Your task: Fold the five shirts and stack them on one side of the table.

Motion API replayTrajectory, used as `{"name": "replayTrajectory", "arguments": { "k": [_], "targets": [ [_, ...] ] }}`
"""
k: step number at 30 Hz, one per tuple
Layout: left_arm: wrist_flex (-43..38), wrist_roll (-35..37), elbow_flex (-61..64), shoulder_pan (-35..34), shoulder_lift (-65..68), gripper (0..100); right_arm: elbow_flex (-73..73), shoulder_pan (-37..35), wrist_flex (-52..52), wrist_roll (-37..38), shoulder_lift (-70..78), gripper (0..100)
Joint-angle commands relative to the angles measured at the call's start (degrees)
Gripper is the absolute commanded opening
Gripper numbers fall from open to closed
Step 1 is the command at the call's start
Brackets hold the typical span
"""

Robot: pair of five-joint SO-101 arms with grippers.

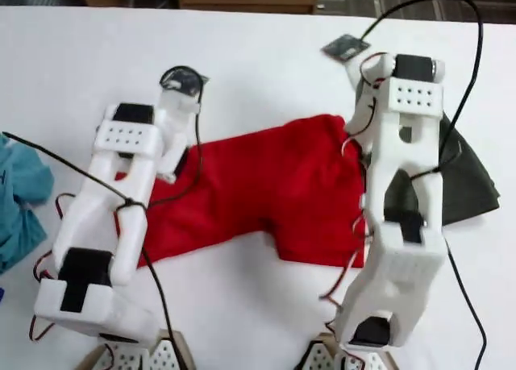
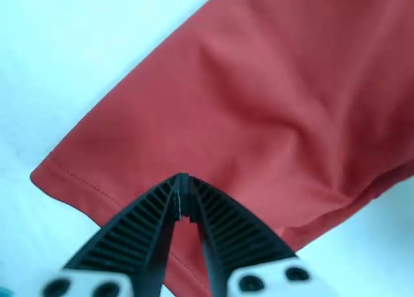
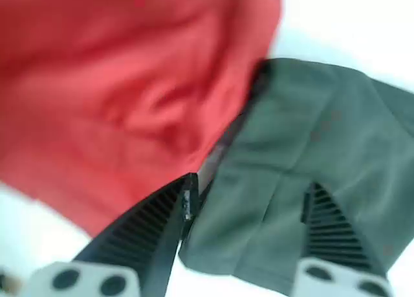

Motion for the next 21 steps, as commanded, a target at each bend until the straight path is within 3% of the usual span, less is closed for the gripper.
{"name": "replayTrajectory", "arguments": {
  "k": [1, 6, 10, 14, 21],
  "targets": [
    [-0.88, -0.62, -0.48, -0.53, -1.76, 2, 22.51, -1.98, 1.1, 11.96, -18.15, 28.7],
    [-0.7, -3.08, -0.04, -1.41, -1.76, 2, 50.37, -2.68, 0.92, 30.42, -36.53, 28.7],
    [-0.79, -4.13, -0.66, -5.54, -1.76, 2, 65.67, -4.18, 0.92, 39.3, -43.91, 28.8],
    [-0.7, -5.98, -1.45, -10.2, -1.76, 2, 76.13, -9.45, -3.21, 40.88, -44.97, 28.8],
    [-0.35, -8.44, -1.01, -14.15, -1.67, 2, 77.63, -15.96, -6.37, 37.89, -44.79, 28.7]
  ]
}}
